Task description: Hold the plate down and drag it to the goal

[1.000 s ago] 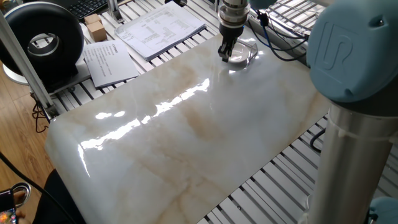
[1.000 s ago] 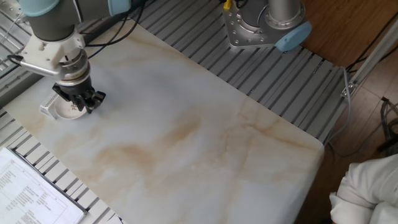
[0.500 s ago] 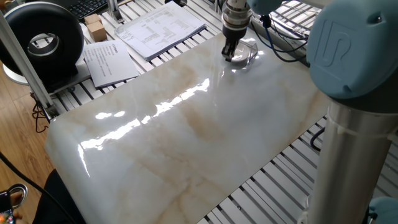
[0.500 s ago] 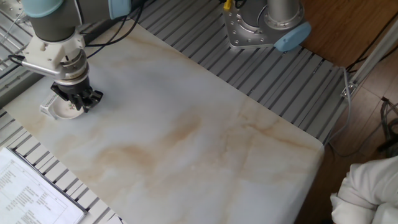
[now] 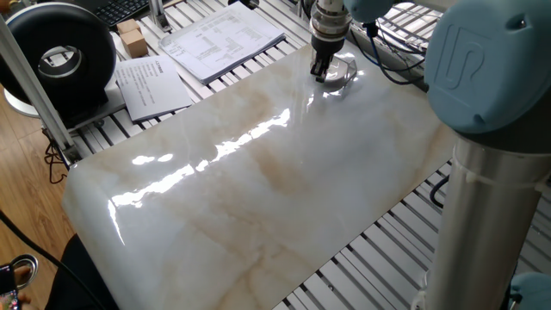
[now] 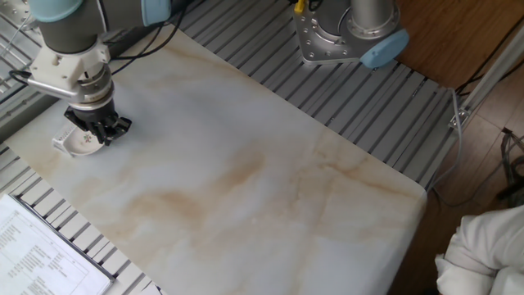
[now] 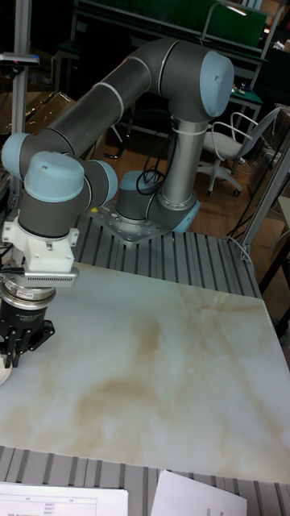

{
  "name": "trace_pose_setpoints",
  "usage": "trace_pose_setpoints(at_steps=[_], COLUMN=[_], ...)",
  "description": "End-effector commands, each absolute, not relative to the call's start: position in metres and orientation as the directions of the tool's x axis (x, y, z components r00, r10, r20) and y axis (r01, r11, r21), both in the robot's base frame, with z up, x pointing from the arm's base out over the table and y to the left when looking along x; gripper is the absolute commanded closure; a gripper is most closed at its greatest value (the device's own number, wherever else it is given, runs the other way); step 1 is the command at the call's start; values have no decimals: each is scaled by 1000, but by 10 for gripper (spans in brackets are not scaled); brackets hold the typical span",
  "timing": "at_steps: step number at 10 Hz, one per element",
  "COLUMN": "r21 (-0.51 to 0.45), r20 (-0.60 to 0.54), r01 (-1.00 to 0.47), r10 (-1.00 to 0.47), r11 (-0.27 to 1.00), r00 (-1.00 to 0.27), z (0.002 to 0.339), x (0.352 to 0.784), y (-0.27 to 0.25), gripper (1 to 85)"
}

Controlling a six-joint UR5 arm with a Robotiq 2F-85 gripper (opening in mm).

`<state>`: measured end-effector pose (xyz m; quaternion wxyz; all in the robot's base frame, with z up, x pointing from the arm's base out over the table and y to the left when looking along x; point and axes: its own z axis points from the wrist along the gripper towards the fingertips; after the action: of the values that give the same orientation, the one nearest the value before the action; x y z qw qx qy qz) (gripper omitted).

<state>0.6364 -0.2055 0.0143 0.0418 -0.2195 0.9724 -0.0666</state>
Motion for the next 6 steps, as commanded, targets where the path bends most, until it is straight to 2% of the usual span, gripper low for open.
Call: trace_pose_setpoints(at_steps=[1,2,3,6], r21=[-147,-144,-141,-123], r20=[-58,-57,-60,-46], r01=[-418,-424,-428,-437], r10=[-430,-435,-439,-445], r11=[897,894,893,891], r00=[-901,-899,-897,-895], z=[16,16,17,36], x=[636,635,635,629], y=[-210,-209,-208,-199], gripper=[660,537,497,487])
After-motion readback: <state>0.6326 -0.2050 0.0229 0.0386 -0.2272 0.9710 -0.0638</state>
